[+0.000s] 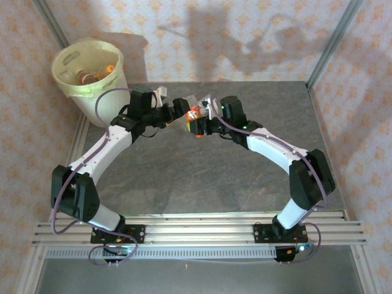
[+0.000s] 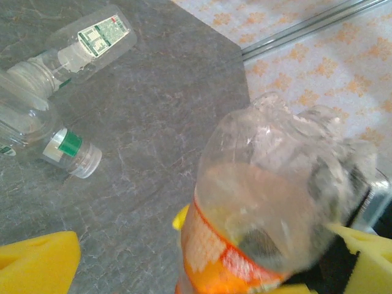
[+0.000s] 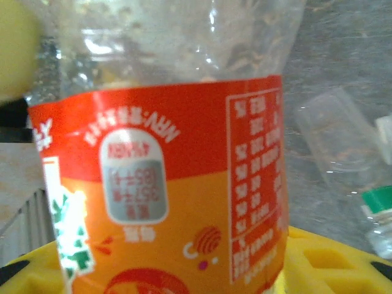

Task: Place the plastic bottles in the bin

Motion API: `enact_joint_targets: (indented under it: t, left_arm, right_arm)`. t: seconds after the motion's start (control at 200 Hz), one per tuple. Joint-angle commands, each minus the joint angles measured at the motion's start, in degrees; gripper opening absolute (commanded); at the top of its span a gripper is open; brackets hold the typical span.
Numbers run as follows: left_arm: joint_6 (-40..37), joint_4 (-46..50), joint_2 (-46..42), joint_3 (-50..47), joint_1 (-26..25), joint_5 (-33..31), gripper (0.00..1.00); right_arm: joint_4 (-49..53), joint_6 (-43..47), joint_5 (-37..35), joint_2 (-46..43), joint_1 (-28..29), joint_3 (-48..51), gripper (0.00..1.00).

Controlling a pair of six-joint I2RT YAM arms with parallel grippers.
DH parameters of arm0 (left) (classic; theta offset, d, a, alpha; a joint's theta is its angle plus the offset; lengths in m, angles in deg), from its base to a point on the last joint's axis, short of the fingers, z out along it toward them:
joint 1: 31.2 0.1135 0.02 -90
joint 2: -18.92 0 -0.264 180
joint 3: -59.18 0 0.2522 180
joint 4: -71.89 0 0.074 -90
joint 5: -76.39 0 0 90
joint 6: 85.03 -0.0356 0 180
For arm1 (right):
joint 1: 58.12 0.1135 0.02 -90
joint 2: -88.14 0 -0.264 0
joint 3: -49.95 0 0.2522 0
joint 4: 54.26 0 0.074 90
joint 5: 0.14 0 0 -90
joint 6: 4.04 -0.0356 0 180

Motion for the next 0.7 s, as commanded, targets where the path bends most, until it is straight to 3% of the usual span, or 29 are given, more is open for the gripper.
enact_joint_targets:
  t: [0.0,0.235,0.465,0.535,0.63,0.696]
  left_arm:
    - [-2.26,-5.17,-0.26,1.33,-0.82,2.76,0.99]
    - [-2.55,-10.26,0.01,-1.46,-0.91,4.86,0.81]
    - [-6.24,-6.12,-0.17,-0.58,-1.09,4.01,0.76]
    - [-5.87,-7.49,-0.44,-1.30,-1.09,4.49,0.66]
    - [-5.06,-9.54,-0.86,-2.19,-1.09,4.62,0.53]
    - [-4.62,-9.38,-1.45,-2.59,-1.09,2.03,0.49]
  right_arm:
    - [-3.70,-2.27,5.96,0.79,0.32,-1.54,0.26]
    - [-3.19,-4.52,12.91,1.53,0.36,-3.53,0.27]
    - [-1.66,-6.60,19.21,3.39,0.39,-6.89,0.30]
    - [-0.92,-6.52,19.59,3.69,0.36,-7.68,0.32]
    - [-0.52,-6.99,17.59,3.37,0.39,-8.10,0.38]
    - [0.73,-7.88,12.98,3.09,0.41,-8.40,0.51]
